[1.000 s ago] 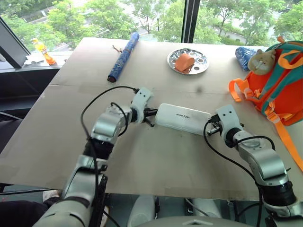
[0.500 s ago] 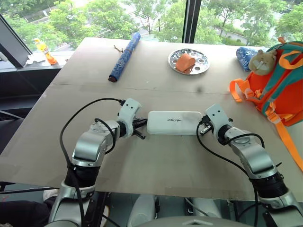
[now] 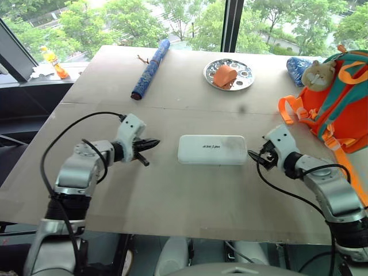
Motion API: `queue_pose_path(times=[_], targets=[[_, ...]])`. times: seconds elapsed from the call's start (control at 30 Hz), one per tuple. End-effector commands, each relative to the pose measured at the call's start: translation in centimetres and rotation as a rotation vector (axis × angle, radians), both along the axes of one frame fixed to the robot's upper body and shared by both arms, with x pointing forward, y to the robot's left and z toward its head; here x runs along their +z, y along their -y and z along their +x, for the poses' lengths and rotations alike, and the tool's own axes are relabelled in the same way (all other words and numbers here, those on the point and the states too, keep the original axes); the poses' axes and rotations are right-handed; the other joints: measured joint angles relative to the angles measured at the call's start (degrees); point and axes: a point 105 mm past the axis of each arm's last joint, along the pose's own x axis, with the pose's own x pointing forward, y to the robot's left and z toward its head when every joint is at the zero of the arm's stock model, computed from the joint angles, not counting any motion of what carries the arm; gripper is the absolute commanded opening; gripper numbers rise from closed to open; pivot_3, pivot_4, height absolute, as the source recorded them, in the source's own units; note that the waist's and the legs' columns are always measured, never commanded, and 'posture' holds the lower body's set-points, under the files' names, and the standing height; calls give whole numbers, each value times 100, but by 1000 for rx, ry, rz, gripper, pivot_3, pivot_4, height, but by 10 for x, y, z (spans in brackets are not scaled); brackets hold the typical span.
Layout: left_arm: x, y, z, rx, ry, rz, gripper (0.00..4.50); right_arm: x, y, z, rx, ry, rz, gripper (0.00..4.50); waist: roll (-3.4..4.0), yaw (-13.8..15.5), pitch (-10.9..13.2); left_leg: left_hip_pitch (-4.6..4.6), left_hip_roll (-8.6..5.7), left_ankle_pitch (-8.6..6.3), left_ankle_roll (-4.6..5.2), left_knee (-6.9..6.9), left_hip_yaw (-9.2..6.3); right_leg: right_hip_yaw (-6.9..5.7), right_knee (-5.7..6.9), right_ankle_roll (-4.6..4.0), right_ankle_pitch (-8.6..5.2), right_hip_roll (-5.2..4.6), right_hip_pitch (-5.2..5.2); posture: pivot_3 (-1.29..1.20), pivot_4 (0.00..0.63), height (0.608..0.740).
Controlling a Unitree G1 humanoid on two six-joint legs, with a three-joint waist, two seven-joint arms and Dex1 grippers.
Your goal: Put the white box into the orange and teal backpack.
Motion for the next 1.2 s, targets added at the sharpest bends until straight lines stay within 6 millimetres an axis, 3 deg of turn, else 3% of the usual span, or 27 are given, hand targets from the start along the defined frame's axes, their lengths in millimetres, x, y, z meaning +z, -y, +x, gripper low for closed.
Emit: queue_pose_path(times=[0.03, 0.2, 0.27, 0.3, 0.37, 0.4, 0.6, 0.9, 1.2], targets=[[12, 9, -12, -117, 8, -48, 0, 0, -9, 7, -15, 32, -28, 2524, -2, 10, 1, -6, -2, 0, 1, 3, -3, -3, -3, 0, 0, -1, 0, 0, 150, 731], [16, 12, -24, -144, -96, -152, 0, -5, -13, 5, 8, 17, -55, 228, -2, 6, 1, -16, -4, -1, 1, 0, -6, -6, -6, 0, 0, -4, -8, 0, 150, 731], [20, 11, -24, -127, -119, -185, 0, -5, -14, 3, 16, 16, -55, 46, -2, 0, 1, -14, -4, -1, 1, 0, -6, -6, -3, 0, 0, -4, -7, 0, 150, 731], [23, 11, -25, -119, -166, -241, 526, -6, -15, 2, 22, 14, -56, 0, -2, 1, 1, -13, -3, -1, 1, 1, -6, -6, -1, 0, 0, -4, -7, 0, 150, 731], [21, 7, -29, -96, -248, -276, 1024, -6, -15, 2, 25, 14, -54, 0, -2, -1, 1, -12, -3, 0, 1, 3, -10, -8, 2, 0, 0, -1, -6, 0, 150, 731], [21, 7, -32, -99, -296, -298, 1656, -6, -15, 2, 26, 15, -55, 0, -2, -10, 1, -11, -3, 0, 1, 4, -10, -8, 3, 0, 0, -1, -6, 0, 150, 731], [17, 16, -39, -72, -497, -390, 4311, -7, -19, 3, 39, 18, -57, 0, -2, -10, 1, -12, -4, -1, 1, 2, -10, -7, -1, 1, 0, 1, -6, 0, 150, 731], [0, 40, -25, 4, -558, -423, 4418, -6, -30, 3, 91, 34, -60, 0, -3, 11, 1, -6, -6, 0, 0, 4, -12, -7, 3, 0, 0, -2, 0, 0, 150, 731], [-6, 69, -27, -91, -652, -517, 4418, -9, -55, 14, 189, 55, -39, 0, -3, 4, -2, 5, -9, 3, -5, 8, -12, -5, 9, 0, 0, -2, 8, 0, 150, 731]])
